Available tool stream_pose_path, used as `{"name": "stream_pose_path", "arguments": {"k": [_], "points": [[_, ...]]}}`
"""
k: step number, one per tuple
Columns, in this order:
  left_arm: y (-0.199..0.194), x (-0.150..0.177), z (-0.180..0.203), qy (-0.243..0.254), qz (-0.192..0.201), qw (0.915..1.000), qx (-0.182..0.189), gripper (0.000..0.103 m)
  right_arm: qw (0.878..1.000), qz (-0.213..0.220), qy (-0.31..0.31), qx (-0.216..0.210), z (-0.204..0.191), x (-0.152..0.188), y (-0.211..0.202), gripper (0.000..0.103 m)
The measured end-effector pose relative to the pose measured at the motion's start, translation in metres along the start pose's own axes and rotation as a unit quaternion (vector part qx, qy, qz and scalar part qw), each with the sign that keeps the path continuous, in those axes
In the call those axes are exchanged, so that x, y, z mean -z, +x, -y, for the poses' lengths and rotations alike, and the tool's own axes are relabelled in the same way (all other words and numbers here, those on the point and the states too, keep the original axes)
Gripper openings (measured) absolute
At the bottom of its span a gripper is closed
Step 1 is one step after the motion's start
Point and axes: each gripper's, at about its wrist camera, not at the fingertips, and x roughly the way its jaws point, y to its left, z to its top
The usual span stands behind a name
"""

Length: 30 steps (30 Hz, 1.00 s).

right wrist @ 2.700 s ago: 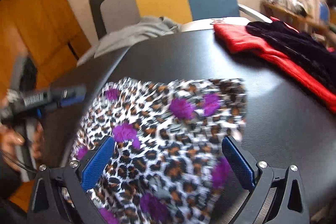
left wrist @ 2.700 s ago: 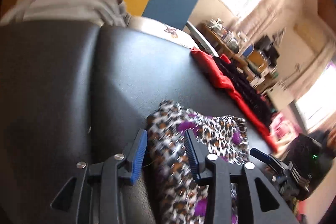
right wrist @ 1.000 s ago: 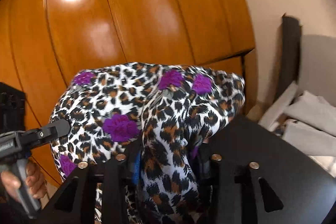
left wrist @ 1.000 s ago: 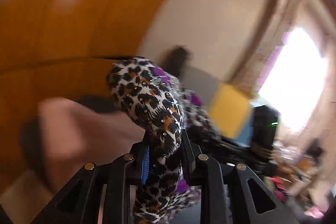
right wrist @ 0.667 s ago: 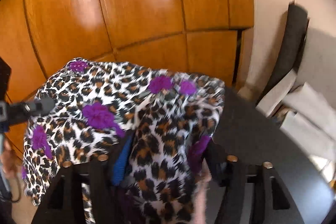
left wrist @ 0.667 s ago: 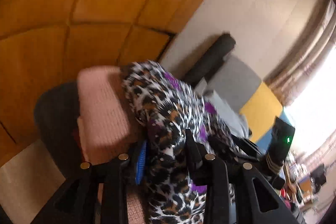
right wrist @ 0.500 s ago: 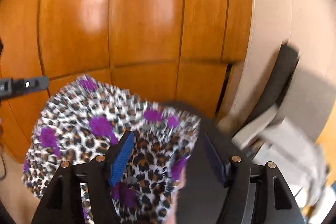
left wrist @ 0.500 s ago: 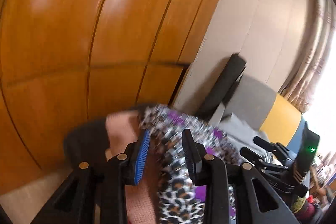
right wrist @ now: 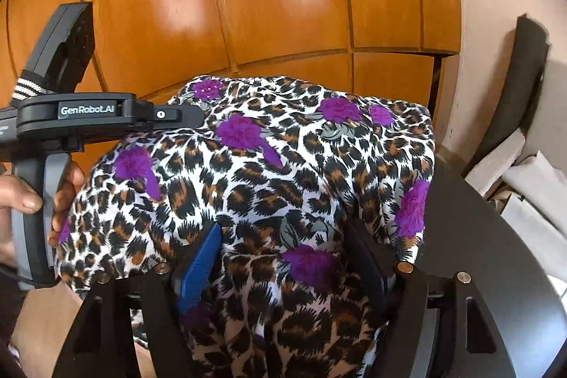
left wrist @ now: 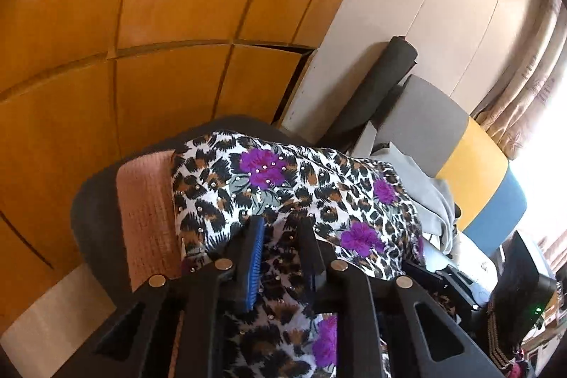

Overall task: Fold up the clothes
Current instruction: 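Lower the blouse onto the folded clothes stack and open both grippers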

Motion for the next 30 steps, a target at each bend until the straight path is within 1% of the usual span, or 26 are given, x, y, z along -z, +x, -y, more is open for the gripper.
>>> {"name": "stream_pose_path", "arguments": {"k": [2, 4, 5, 6, 7, 8, 9, 10, 12, 13, 14, 16, 17, 18, 19, 20, 22, 23, 25, 26, 29, 30], "points": [[-0.007, 0.002, -0.001, -0.007, 0.009, 0.9999, -0.003, 0.020, 1.000, -0.003, -0.025, 0.019, -0.010, -0.005, -0.007, 0.074], [-0.023, 0.006, 0.001, -0.016, 0.031, 0.9994, -0.003, 0.026, 0.999, 0.000, -0.029, 0.032, -0.017, -0.009, -0.018, 0.074], [-0.034, 0.007, 0.005, -0.017, 0.046, 0.9988, -0.009, 0.036, 0.999, 0.009, -0.021, 0.034, -0.018, -0.011, -0.028, 0.075], [-0.046, 0.011, 0.009, -0.016, 0.060, 0.9979, -0.019, 0.044, 0.999, 0.018, -0.013, 0.047, -0.019, -0.012, -0.037, 0.076], [-0.058, 0.017, 0.013, -0.012, 0.077, 0.9962, -0.040, 0.049, 0.998, 0.026, -0.005, 0.061, -0.020, -0.012, -0.047, 0.082], [-0.072, 0.025, 0.019, -0.005, 0.096, 0.9931, -0.067, 0.057, 0.997, 0.034, 0.002, 0.075, -0.021, -0.013, -0.056, 0.091], [-0.086, 0.036, 0.027, 0.006, 0.115, 0.9887, -0.096, 0.058, 0.995, 0.043, 0.010, 0.089, -0.022, -0.013, -0.065, 0.096], [-0.099, 0.045, 0.036, 0.014, 0.127, 0.9843, -0.121, 0.058, 0.993, 0.051, 0.018, 0.102, -0.023, -0.014, -0.075, 0.103], [-0.114, 0.063, 0.051, 0.023, 0.128, 0.9761, -0.174, 0.059, 0.989, 0.046, 0.025, 0.135, -0.031, -0.012, -0.086, 0.103], [-0.119, 0.072, 0.058, 0.030, 0.124, 0.9710, -0.202, 0.059, 0.989, 0.046, 0.024, 0.137, -0.037, -0.010, -0.091, 0.103], [-0.121, 0.079, 0.063, 0.039, 0.117, 0.9675, -0.221, 0.059, 0.989, 0.046, 0.022, 0.138, -0.043, -0.007, -0.096, 0.103], [-0.125, 0.093, 0.071, 0.051, 0.104, 0.9655, -0.233, 0.059, 0.990, 0.050, 0.019, 0.132, -0.055, -0.008, -0.092, 0.103], [-0.129, 0.099, 0.075, 0.056, 0.099, 0.9664, -0.231, 0.059, 0.990, 0.053, 0.017, 0.132, -0.061, -0.004, -0.099, 0.103], [-0.135, 0.107, 0.079, 0.058, 0.099, 0.9685, -0.221, 0.059, 0.989, 0.057, 0.016, 0.132, -0.067, 0.001, -0.106, 0.103], [-0.142, 0.113, 0.083, 0.061, 0.102, 0.9687, -0.218, 0.059, 0.989, 0.059, 0.013, 0.134, -0.071, 0.007, -0.121, 0.103], [-0.150, 0.120, 0.088, 0.067, 0.109, 0.9671, -0.220, 0.059, 0.989, 0.061, 0.010, 0.136, -0.074, 0.014, -0.137, 0.103], [-0.169, 0.133, 0.101, 0.095, 0.136, 0.9565, -0.241, 0.054, 0.989, 0.061, -0.002, 0.138, -0.084, 0.020, -0.142, 0.103], [-0.178, 0.137, 0.107, 0.107, 0.150, 0.9500, -0.252, 0.049, 0.989, 0.057, -0.003, 0.135, -0.088, 0.022, -0.143, 0.103], [-0.195, 0.144, 0.111, 0.109, 0.186, 0.9387, -0.269, 0.049, 0.991, 0.052, -0.001, 0.123, -0.094, 0.029, -0.147, 0.103], [-0.201, 0.148, 0.110, 0.101, 0.194, 0.9385, -0.267, 0.049, 0.992, 0.052, 0.001, 0.118, -0.095, 0.033, -0.150, 0.103], [-0.210, 0.154, 0.108, 0.085, 0.168, 0.9541, -0.233, 0.048, 0.992, 0.052, -0.002, 0.116, -0.104, 0.044, -0.155, 0.103], [-0.208, 0.155, 0.109, 0.090, 0.157, 0.9559, -0.231, 0.048, 0.992, 0.051, -0.008, 0.118, -0.107, 0.048, -0.156, 0.103]]}}
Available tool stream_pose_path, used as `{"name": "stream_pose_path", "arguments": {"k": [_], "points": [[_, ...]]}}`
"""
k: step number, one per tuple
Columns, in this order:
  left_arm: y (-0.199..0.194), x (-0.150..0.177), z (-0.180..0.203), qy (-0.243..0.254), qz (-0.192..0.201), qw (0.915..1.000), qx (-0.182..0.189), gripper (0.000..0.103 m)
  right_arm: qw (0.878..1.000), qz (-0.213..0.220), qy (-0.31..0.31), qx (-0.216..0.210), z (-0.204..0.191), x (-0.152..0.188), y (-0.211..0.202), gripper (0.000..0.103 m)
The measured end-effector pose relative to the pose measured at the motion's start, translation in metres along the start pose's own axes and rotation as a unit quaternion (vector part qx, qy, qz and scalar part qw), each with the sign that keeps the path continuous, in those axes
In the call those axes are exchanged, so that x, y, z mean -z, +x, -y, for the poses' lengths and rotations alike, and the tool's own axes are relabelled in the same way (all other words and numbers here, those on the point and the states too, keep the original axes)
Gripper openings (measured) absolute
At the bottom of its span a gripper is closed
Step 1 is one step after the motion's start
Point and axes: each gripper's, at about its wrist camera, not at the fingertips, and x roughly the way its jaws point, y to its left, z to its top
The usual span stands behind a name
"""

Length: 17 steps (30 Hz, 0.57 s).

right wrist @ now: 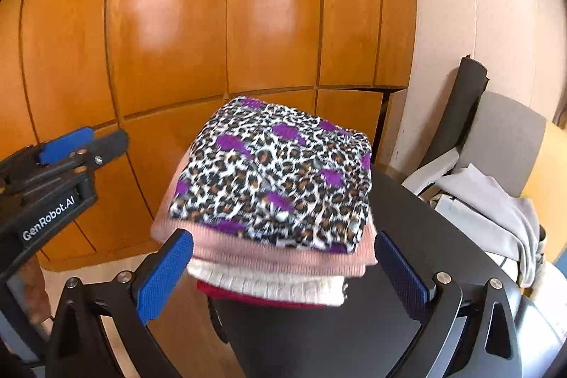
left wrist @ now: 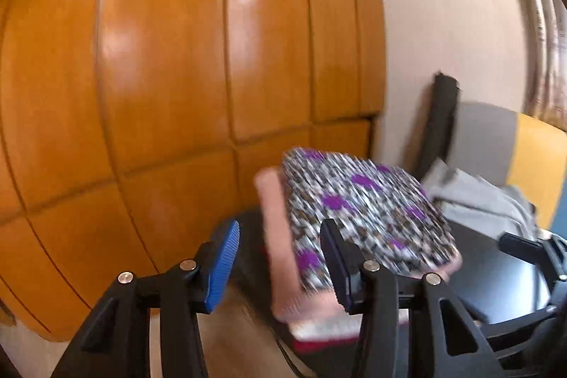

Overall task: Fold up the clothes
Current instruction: 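Lower the blouse onto the folded clothes stack and open both grippers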

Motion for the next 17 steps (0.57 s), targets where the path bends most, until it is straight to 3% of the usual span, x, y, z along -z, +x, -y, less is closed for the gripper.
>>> {"name": "stream_pose_path", "arguments": {"k": [5, 11, 17], "points": [[-0.006, 0.009, 0.021, 0.052, 0.000, 0.9970, -0.058, 0.048, 1.000, 0.002, -0.018, 0.007, -0.009, 0.012, -0.008, 0.103], [-0.005, 0.011, 0.026, 0.033, -0.034, 0.9985, -0.026, 0.048, 1.000, 0.003, -0.019, 0.012, -0.009, 0.017, -0.015, 0.103], [0.002, 0.014, 0.032, 0.024, -0.030, 0.9993, 0.001, 0.048, 1.000, 0.004, -0.013, 0.020, -0.003, 0.016, -0.018, 0.103]]}}
